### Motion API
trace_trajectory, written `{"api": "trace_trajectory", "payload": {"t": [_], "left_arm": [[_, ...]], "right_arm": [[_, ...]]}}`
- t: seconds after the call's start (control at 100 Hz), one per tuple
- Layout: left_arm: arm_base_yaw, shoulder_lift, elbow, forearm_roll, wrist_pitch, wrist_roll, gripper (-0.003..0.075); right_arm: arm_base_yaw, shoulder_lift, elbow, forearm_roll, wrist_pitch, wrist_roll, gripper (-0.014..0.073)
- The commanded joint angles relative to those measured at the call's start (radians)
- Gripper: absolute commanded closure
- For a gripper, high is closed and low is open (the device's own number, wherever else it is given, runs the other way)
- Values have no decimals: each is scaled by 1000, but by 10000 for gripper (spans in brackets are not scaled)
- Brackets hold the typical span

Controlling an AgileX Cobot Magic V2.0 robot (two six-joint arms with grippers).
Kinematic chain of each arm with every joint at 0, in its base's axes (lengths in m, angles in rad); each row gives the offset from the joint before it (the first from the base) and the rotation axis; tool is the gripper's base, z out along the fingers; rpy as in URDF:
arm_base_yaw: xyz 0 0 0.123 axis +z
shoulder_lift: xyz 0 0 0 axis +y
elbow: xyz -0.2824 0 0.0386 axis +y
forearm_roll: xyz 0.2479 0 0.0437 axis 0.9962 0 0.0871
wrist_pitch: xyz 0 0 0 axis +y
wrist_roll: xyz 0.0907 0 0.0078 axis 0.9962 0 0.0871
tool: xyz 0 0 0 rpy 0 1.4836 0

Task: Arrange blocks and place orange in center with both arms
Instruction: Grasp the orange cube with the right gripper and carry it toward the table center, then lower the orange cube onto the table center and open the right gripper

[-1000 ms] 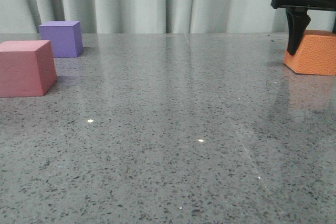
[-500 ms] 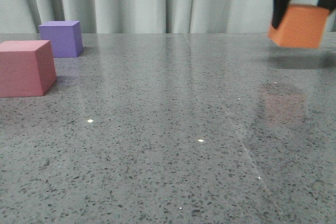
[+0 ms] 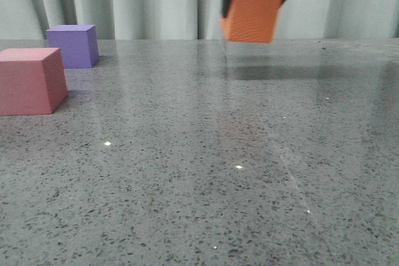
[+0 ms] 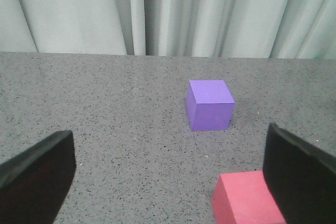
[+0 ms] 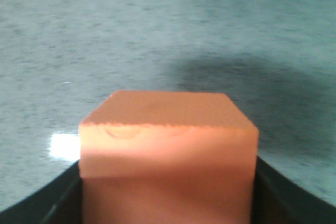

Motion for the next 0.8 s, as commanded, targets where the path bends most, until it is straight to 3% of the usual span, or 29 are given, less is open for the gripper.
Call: {"api": "trace_trajectory", "payload": {"t": [0.0,0.23,0.62,0.72,0.79], "left_arm": [[1,4,-35,-19,-75,-3,27],[1,4,-35,-27,-75,-3,27],[1,4,-35,-27,-75,-3,27],[1,4,-35,-27,-75,-3,27],[1,4,-35,-27,-75,-3,27]], "right_arm": [[40,-14,-75,0,81,28,507],[81,90,-181,61,81,83,507],[81,133,-194,72,81,90,501],[81,133,-194,75,81,87,417],[81,133,-194,80,81,84,277]]}}
